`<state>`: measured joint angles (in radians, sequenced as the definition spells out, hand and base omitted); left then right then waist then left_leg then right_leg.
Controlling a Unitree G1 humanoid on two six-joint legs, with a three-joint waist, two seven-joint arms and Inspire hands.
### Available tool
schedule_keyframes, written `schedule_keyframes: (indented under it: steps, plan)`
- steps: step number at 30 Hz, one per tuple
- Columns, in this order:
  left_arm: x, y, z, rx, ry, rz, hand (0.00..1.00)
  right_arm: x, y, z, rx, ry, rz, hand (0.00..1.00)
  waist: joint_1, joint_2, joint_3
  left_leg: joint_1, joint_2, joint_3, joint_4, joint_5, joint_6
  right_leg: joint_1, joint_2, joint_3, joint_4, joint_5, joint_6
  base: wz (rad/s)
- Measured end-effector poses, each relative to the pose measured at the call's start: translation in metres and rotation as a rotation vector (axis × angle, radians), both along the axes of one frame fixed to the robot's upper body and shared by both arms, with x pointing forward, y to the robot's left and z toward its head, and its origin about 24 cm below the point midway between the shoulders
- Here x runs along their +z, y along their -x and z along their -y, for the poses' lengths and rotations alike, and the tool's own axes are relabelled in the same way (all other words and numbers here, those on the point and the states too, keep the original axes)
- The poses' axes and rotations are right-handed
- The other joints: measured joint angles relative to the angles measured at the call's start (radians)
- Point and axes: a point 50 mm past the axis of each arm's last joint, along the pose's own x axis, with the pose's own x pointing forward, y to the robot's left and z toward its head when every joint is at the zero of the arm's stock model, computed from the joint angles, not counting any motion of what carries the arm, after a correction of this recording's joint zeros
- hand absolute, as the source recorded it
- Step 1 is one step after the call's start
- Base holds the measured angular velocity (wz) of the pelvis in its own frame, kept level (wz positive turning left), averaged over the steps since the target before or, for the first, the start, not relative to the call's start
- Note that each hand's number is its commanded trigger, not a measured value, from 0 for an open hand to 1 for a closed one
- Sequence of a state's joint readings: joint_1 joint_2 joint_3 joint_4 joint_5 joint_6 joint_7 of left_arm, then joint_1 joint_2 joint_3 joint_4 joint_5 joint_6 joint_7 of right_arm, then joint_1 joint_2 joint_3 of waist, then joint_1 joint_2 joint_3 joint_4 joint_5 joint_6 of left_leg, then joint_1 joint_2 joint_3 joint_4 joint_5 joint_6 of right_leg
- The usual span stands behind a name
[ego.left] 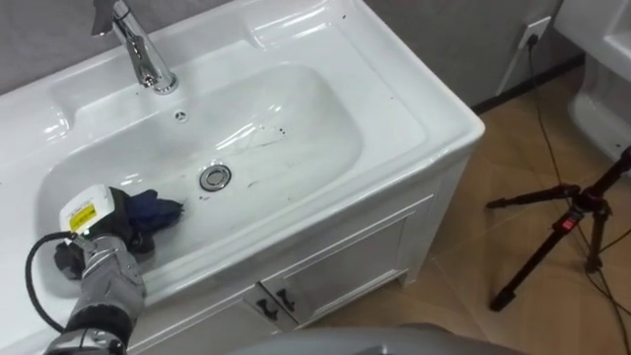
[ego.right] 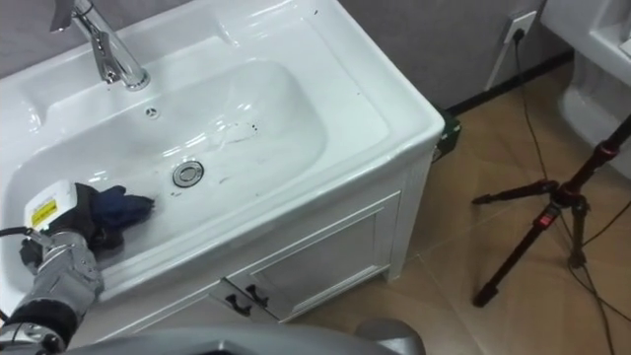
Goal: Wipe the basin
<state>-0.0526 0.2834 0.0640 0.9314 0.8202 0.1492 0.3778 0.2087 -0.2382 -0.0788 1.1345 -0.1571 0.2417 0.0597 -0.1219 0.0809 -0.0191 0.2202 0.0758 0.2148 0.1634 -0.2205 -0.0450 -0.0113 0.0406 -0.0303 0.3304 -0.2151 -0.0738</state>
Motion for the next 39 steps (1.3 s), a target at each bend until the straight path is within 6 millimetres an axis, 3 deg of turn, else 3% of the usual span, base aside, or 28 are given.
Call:
schedule_keyframes:
  steps: [3, 9, 11, 16, 20, 29, 34, 39]
  plan:
    - [0.003, -0.002, 0.001, -0.004, -0.008, 0.005, 1.0, -0.001, 0.001, -0.002, 0.003, -0.023, -0.004, 0.0, -0.012, -0.005, 0.0009, 0.001, -0.001, -0.001, 0.0, 0.0, 0.0, 0.001, -0.001, 0.001, 0.001, -0.002, 0.001, 0.03]
    - [0.005, -0.017, 0.016, -0.08, -0.017, 0.002, 1.0, -0.003, -0.006, -0.008, 0.053, -0.048, -0.003, 0.0, -0.019, -0.024, 0.0106, -0.003, -0.007, -0.005, 0.0, 0.0, 0.0, 0.001, -0.008, -0.002, 0.008, -0.01, 0.01, 0.11]
    - [0.005, -0.022, 0.026, -0.111, -0.002, 0.007, 1.0, -0.004, -0.009, -0.011, 0.072, -0.046, 0.009, 0.0, -0.036, -0.03, 0.014, -0.007, -0.011, -0.005, 0.0, 0.0, 0.0, 0.001, -0.014, -0.009, 0.007, -0.011, 0.013, 0.11]
    - [0.006, -0.034, 0.052, -0.191, 0.037, 0.04, 1.0, -0.005, -0.014, -0.017, 0.087, -0.053, 0.028, 0.0, -0.04, -0.04, 0.0191, -0.014, -0.02, 0.001, 0.001, 0.0, 0.0, -0.008, -0.022, 0.0, 0.007, -0.009, 0.025, -0.01]
    - [0.007, -0.04, 0.068, -0.23, 0.066, 0.055, 1.0, -0.008, -0.014, -0.026, 0.089, -0.071, 0.028, 0.0, -0.071, -0.046, 0.0199, -0.011, -0.023, 0.002, -0.005, 0.0, 0.0, 0.0, -0.021, -0.001, -0.007, -0.002, 0.032, -0.01]
    - [0.013, -0.066, 0.108, -0.326, 0.213, 0.058, 1.0, -0.009, -0.018, -0.027, 0.143, -0.076, 0.014, 0.0, -0.156, -0.041, 0.026, -0.018, -0.021, 0.018, -0.011, 0.0, 0.0, 0.011, -0.02, -0.007, -0.046, 0.018, 0.042, 0.03]
    - [0.022, -0.083, 0.131, -0.434, 0.24, 0.047, 1.0, -0.008, -0.029, -0.024, 0.178, -0.07, 0.022, 0.0, -0.166, -0.032, 0.032, -0.021, -0.02, 0.028, -0.011, 0.0, 0.0, 0.012, -0.02, -0.001, -0.059, 0.03, 0.043, -0.03]
    - [0.028, -0.088, 0.145, -0.482, 0.284, 0.056, 1.0, -0.008, -0.036, -0.024, 0.19, -0.078, 0.032, 0.0, -0.177, -0.017, 0.0391, -0.019, -0.021, 0.017, -0.011, 0.0, 0.0, 0.015, -0.021, -0.006, -0.064, 0.03, 0.043, 0.04]
